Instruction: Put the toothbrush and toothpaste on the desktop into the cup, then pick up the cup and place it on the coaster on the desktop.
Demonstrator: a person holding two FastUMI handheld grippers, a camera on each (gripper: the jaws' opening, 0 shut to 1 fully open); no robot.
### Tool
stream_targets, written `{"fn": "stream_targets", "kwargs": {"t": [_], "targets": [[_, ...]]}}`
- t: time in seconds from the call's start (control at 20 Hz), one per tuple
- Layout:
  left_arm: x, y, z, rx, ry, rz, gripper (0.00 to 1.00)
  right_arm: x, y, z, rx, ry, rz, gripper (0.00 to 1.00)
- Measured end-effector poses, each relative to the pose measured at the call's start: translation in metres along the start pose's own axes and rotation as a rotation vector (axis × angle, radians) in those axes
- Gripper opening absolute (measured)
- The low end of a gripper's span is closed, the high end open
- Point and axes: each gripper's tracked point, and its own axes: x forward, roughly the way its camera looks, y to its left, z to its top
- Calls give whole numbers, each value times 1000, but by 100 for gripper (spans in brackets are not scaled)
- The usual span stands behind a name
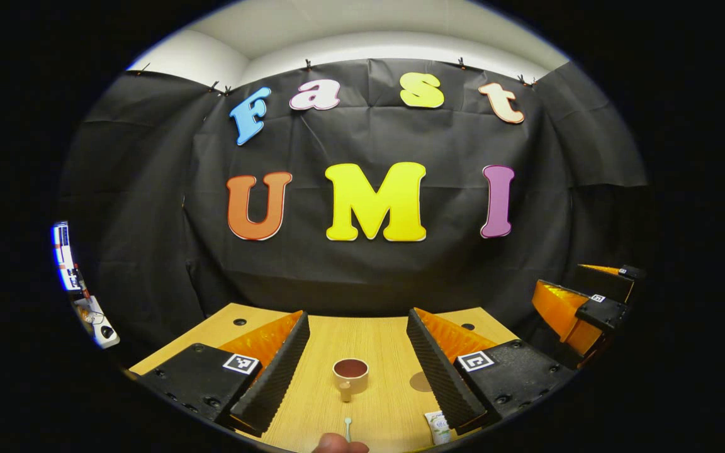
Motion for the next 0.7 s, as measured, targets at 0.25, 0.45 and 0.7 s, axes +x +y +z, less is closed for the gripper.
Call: {"fn": "stream_targets", "kwargs": {"t": [0.25, 0.45, 0.7], "targets": [[-5, 0, -49, 0, 142, -17, 99, -4, 4, -28, -25, 57, 26, 95], [-16, 3, -91, -12, 257, -23, 99, -8, 9, -60, -34, 137, 51, 97], [-31, -2, -154, -18, 451, -54, 99, -15, 5, -101, -24, 246, 51, 97]]}}
